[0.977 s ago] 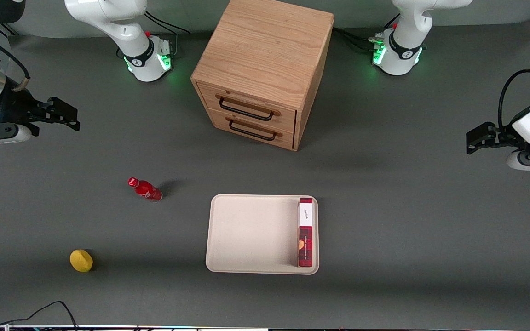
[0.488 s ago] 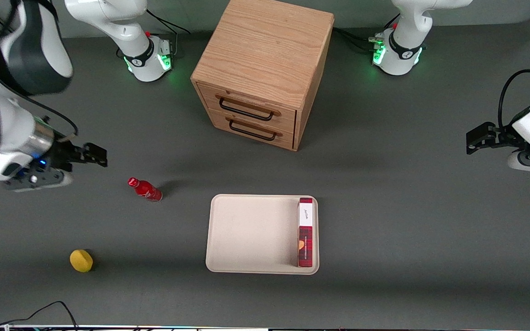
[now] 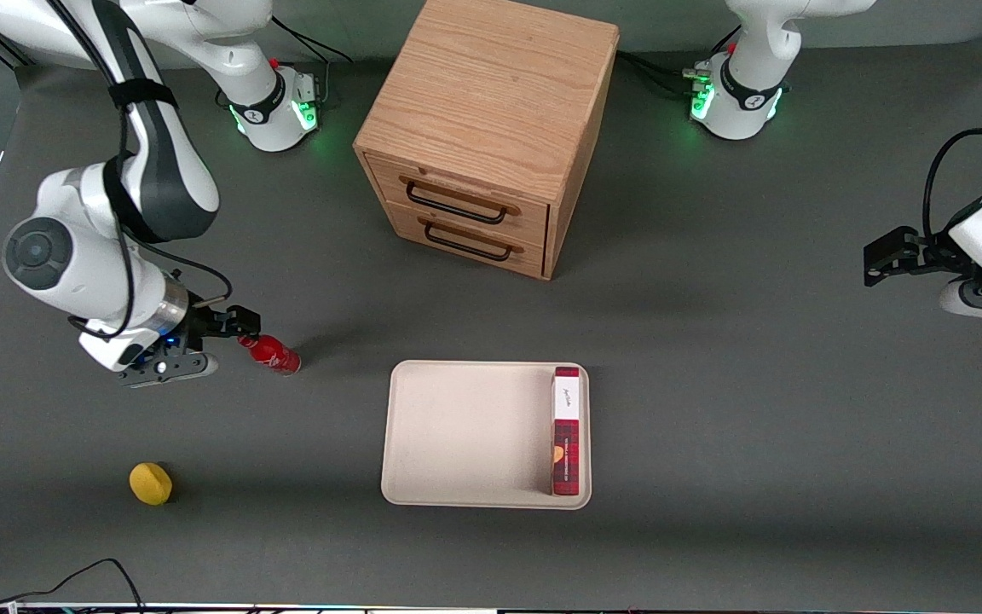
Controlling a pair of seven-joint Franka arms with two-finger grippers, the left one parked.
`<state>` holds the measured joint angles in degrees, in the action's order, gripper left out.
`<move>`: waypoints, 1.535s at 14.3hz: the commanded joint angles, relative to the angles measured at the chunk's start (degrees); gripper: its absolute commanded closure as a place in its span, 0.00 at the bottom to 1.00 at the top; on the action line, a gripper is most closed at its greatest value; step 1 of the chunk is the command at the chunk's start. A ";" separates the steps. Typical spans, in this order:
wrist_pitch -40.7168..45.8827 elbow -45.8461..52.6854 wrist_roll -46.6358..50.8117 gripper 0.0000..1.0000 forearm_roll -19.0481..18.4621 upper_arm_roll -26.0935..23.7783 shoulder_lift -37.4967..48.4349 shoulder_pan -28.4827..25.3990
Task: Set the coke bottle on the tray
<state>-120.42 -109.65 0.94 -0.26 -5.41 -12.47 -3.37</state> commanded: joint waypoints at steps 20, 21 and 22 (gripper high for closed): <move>-10.36 -11.46 -0.94 0.97 -0.97 -0.30 3.42 0.82; -10.36 -11.46 -0.94 1.00 -0.97 -0.30 3.50 0.82; -10.36 -11.46 -0.77 1.00 -0.88 -0.30 3.59 0.82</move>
<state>-129.65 -119.38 0.94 -0.31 -5.43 -10.92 -3.10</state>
